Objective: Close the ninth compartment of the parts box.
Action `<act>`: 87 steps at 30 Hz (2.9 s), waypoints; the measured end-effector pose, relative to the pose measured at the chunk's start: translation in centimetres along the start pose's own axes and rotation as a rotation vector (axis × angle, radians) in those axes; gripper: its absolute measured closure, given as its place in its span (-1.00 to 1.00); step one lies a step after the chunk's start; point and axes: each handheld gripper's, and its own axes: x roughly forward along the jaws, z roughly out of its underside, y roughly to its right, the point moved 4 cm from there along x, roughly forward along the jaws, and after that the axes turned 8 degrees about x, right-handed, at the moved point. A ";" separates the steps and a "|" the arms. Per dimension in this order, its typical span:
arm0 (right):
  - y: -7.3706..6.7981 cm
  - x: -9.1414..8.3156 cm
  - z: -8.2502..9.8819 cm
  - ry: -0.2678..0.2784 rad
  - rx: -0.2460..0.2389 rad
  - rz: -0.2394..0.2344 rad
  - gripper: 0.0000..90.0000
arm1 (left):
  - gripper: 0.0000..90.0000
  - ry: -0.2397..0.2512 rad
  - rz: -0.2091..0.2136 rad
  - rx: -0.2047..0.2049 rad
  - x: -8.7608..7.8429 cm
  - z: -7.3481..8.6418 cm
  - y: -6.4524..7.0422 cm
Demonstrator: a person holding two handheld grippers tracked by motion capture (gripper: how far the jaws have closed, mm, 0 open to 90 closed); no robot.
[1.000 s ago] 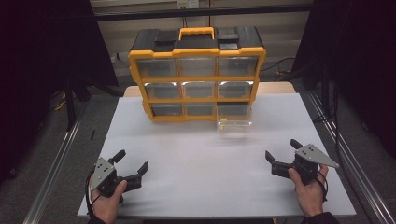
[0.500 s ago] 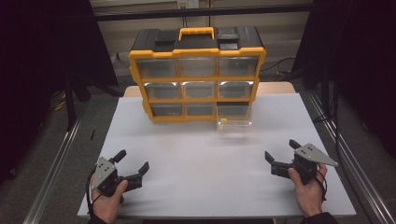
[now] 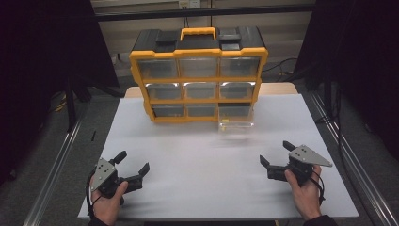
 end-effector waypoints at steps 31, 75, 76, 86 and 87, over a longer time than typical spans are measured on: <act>-3.7 3.1 -2.4 -0.046 -0.089 -0.238 -0.64 | -0.90 -0.004 0.021 0.016 0.4 0.0 0.4; -6.4 9.3 -6.0 -0.076 -0.156 -0.365 0.89 | -0.90 -0.014 0.018 0.021 0.5 0.1 0.3; -6.5 9.5 -6.0 -0.074 -0.151 -0.372 0.92 | -0.90 -0.013 0.019 0.021 0.5 0.1 0.3; -6.1 10.5 -5.0 -0.080 -0.149 -0.359 1.00 | -0.90 -0.014 0.018 0.017 0.4 0.2 0.2; -6.0 10.6 -4.8 -0.087 -0.153 -0.360 1.00 | -0.90 -0.015 0.020 0.015 0.5 0.2 0.3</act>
